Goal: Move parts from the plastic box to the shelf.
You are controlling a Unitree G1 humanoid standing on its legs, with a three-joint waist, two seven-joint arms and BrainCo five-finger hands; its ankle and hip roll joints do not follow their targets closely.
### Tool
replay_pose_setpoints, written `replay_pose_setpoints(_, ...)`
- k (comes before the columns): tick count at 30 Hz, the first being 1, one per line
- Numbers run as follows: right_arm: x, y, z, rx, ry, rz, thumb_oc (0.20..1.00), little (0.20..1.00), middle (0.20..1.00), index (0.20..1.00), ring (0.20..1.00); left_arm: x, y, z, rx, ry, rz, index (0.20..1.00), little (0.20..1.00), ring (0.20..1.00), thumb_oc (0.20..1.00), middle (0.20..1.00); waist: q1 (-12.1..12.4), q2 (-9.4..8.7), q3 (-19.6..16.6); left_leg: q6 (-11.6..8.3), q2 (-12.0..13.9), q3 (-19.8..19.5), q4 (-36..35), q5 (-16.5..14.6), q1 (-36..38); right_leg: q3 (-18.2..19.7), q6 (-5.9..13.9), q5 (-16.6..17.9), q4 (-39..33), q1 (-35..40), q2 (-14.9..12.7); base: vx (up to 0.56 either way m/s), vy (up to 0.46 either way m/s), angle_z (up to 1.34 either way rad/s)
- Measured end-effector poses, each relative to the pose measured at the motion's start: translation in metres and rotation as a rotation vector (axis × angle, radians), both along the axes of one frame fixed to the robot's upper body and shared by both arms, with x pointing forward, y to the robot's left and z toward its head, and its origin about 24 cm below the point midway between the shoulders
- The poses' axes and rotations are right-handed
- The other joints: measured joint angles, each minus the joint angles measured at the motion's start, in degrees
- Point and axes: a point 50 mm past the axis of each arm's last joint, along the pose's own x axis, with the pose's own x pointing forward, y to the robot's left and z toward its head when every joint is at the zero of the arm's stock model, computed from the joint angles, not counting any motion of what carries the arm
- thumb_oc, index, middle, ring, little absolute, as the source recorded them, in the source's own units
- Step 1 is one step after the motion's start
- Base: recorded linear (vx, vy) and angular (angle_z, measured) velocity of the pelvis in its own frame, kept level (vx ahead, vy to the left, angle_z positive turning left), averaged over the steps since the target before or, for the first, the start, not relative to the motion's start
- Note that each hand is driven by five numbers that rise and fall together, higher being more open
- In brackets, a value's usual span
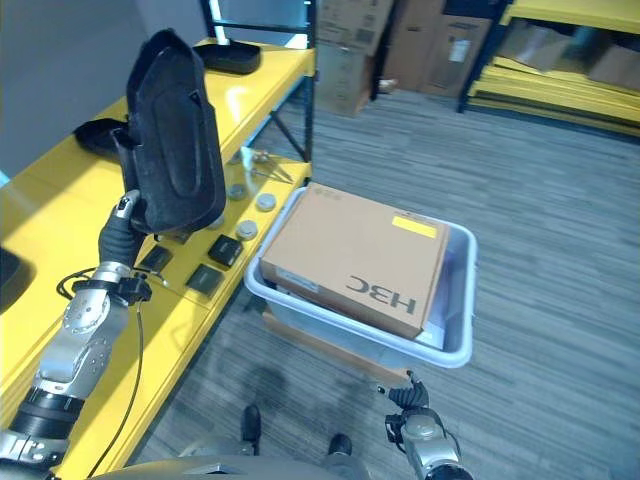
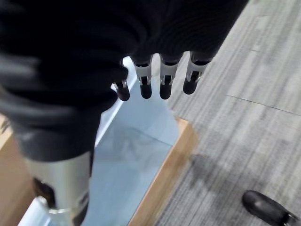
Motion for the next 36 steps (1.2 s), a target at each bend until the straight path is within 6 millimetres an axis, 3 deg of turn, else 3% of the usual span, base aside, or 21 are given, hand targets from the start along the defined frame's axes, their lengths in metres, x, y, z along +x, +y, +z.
replay_pose_setpoints(3,0.009,-0.001,0.004,-0.005,-0.021,0.008,1.0,1.0,1.0,1.0,1.0,-0.006,0.014,-0.003,-0.013,0.005,0.068,0.2,0.2,0.2,0.2,0.2,0.94,-0.09,0.79,-2.53,0.26,-4.53,2.18,1.82,-1.67,-0.43,-1.07,-1.42,-0.33,1.58,1.19,-0.1,-0.068,0.66)
replay_pose_setpoints(5,0.005,-0.008,0.005,-0.03,-0.006,0.021,1.0,1.0,1.0,1.0,1.0,-0.015,0.032,-0.004,-0.015,0.008,0.146,0.2,0.2,0.2,0.2,0.2,2.8,0.88,1.15,-3.18,1.48,-4.85,2.84,1.83,-2.87,-1.31,-2.28,-2.99,2.82,0.54,2.36,-0.06,-0.021,0.86)
replay_pose_setpoints(6,-0.006,-0.013,0.002,-0.048,0.029,0.028,1.0,1.0,1.0,1.0,1.0,-0.021,0.048,-0.002,-0.008,-0.005,0.206,0.2,0.2,0.2,0.2,0.2,3.25,-0.02,2.7,-5.57,3.21,0.37,3.95,-6.58,-5.01,-3.89,-3.85,-4.33,4.94,0.37,2.44,-0.01,0.025,1.35)
replay_pose_setpoints(7,-0.02,-0.015,-0.003,-0.048,0.061,0.014,1.0,1.0,1.0,1.0,1.0,-0.022,0.053,-0.002,0.0,-0.005,0.219,0.2,0.2,0.2,0.2,0.2,2.98,-1.7,3.42,-5.65,3.88,6.29,3.43,-9.44,-5.22,-8.43,-4.28,-3.07,4.96,0.57,0.25,0.02,0.061,2.18)
replay_pose_setpoints(8,-0.026,-0.015,-0.005,-0.046,0.069,-0.001,1.0,1.0,1.0,1.0,1.0,-0.02,0.056,-0.005,0.003,0.007,0.232,0.2,0.2,0.2,0.2,0.2,0.38,-2.74,3.52,-6.0,5.09,16.83,4.01,-8.63,-6.4,-14.24,-4.29,-2.9,3.71,2.24,-1.01,0.02,0.068,2.1)
replay_pose_setpoints(9,-0.034,-0.015,-0.008,-0.043,0.09,-0.012,1.0,1.0,1.0,1.0,1.0,-0.019,0.06,-0.006,0.004,0.013,0.247,0.2,0.2,0.2,0.2,0.2,-1.59,-3.16,3.25,-6.21,6.49,21.44,5.12,-7.15,-7.65,-17.66,-4.79,-3.79,3.03,3.2,-1.3,0.04,0.091,1.99)
replay_pose_setpoints(12,-0.029,-0.009,-0.008,-0.033,0.07,-0.014,1.0,1.0,1.0,1.0,1.0,-0.02,0.064,-0.012,0.004,0.041,0.305,0.2,0.2,0.2,0.2,0.2,-0.68,-3.47,3.02,-5.83,11.12,25.39,4.67,-4.15,-6.59,-18.23,-4.22,-4.86,4.24,2.74,-2.41,0.14,0.135,0.85)
replay_pose_setpoints(15,-0.024,-0.005,-0.008,-0.025,0.057,-0.004,1.0,1.0,1.0,1.0,1.0,-0.02,0.066,-0.012,0.018,0.041,0.341,0.2,0.2,0.2,0.2,0.2,0.07,-2.27,2.25,-5.65,10.44,23.55,4.47,-3.65,-4.03,-15.09,-2.15,-6.21,7.37,2.59,-4.11,0.21,0.186,0.51)
replay_pose_setpoints(16,-0.023,-0.005,-0.007,-0.027,0.055,0.0,1.0,1.0,1.0,1.0,1.0,-0.021,0.067,-0.013,0.019,0.042,0.352,0.2,0.2,0.2,0.2,0.2,1.13,-0.94,1.43,-5.15,10.04,22.57,4.73,-4.0,-2.63,-15.0,-0.91,-6.99,9.26,2.57,-4.91,0.18,0.17,0.13)
replay_pose_setpoints(17,-0.019,-0.001,-0.008,-0.021,0.053,0.013,1.0,1.0,1.0,1.0,1.0,-0.021,0.072,-0.014,0.028,0.045,0.37,0.2,0.2,0.2,0.2,0.2,1.35,-0.89,1.15,-3.43,8.97,21.91,4.94,-2.32,-1.96,-14.38,0.37,-7.83,11.36,2.52,-6.35,0.2,0.182,0.1)
replay_pose_setpoints(19,-0.015,0.01,-0.01,-0.003,0.052,0.043,1.0,1.0,1.0,1.0,1.0,-0.027,0.083,-0.015,0.037,0.048,0.422,0.2,0.2,0.2,0.2,0.2,2.08,-2.09,0.41,-1.96,5.92,21.94,5.95,-1.98,-1.92,-12.2,1.95,-8.51,13.02,2.73,-9.16,0.23,0.189,0.21)
replay_pose_setpoints(22,-0.011,0.022,-0.013,0.038,0.039,0.036,1.0,1.0,1.0,1.0,1.0,-0.037,0.099,-0.013,0.049,0.041,0.482,0.2,0.2,0.2,0.2,0.2,4.07,-3.73,-0.44,0.69,1.51,20.56,6.02,-3.73,-1.71,-12.13,2.24,-8.45,12.08,3.88,-11.98,0.22,0.192,0.41)
replay_pose_setpoints(27,-0.01,0.034,-0.016,0.114,0.026,-0.015,1.0,1.0,1.0,1.0,1.0,-0.047,0.112,-0.015,0.061,0.052,0.52,0.2,0.2,0.2,0.2,0.2,7.24,-5.2,-1.09,3.58,-3.64,18.6,6.88,-5.48,-1.58,-11.92,3.65,-7.03,13.13,5.71,-15.54,0.2,0.233,0.47)
replay_pose_setpoints(28,-0.01,0.033,-0.016,0.124,0.021,-0.033,1.0,1.0,1.0,1.0,1.0,-0.047,0.112,-0.013,0.068,0.049,0.516,0.2,0.2,0.2,0.2,0.2,7.51,-5.37,-1.03,4.56,-4.79,17.93,6.85,-6.14,-1.51,-11.59,5.35,-5.6,14.94,5.74,-16.46,0.21,0.322,0.42)
replay_pose_setpoints(30,-0.017,0.028,-0.02,0.126,0.036,-0.075,1.0,1.0,1.0,1.0,1.0,-0.045,0.111,-0.012,0.075,0.04,0.494,0.2,0.2,0.2,0.2,0.2,6.46,-5.4,-1.01,5.9,-6.24,16.51,6.6,-6.61,-0.69,-9.98,6.12,-4.86,24.05,3.03,-19.78,0.17,0.254,0.49)
replay_pose_setpoints(31,-0.021,0.026,-0.021,0.127,0.047,-0.091,1.0,1.0,1.0,1.0,1.0,-0.045,0.111,-0.011,0.074,0.03,0.492,0.2,0.2,0.2,0.2,0.2,6.05,-5.58,-0.84,6.66,-7.08,16.22,6.8,-7.15,-0.57,-6.91,7.83,-3.61,28.67,1.04,-21.46,0.14,0.136,0.51)
replay_pose_setpoints(32,-0.029,0.021,-0.025,0.12,0.075,-0.102,1.0,1.0,1.0,1.0,1.0,-0.043,0.109,-0.01,0.072,0.023,0.486,0.2,0.2,0.2,0.2,0.2,4.79,-5.5,-0.3,8.18,-8.35,14.22,6.59,-7.37,-0.22,-1.51,8.97,-0.46,37.0,-3.21,-23.25,0.11,0.041,0.57)
replay_pose_setpoints(33,-0.032,0.019,-0.027,0.118,0.09,-0.111,1.0,1.0,1.0,1.0,1.0,-0.04,0.105,-0.01,0.075,0.023,0.469,0.2,0.2,0.2,0.2,0.2,3.23,-5.17,0.32,8.54,-8.91,12.03,5.12,-6.56,0.68,4.35,10.8,1.17,44.84,-8.8,-23.6,0.04,-0.111,1.06)
replay_pose_setpoints(34,-0.04,0.021,-0.033,0.141,0.126,-0.113,1.0,1.0,1.0,1.0,1.0,-0.031,0.097,-0.006,0.113,0.019,0.421,0.2,0.2,0.2,0.2,0.2,1.13,-4.69,1.21,7.92,-8.92,9.59,2.27,-4.54,1.03,9.03,11.42,-5.87,49.15,-17.52,-18.38,0.04,-0.173,0.99)
replay_pose_setpoints(36,-0.041,0.019,-0.035,0.144,0.125,-0.111,1.0,1.0,1.0,1.0,1.0,-0.027,0.091,-0.006,0.126,0.026,0.4,0.2,0.2,0.2,0.2,0.2,-0.67,-4.59,2.06,6.41,-8.7,8.07,1.48,-3.54,0.69,7.52,8.05,-8.93,38.18,-21.34,-11.65,0.09,-0.28,0.74)
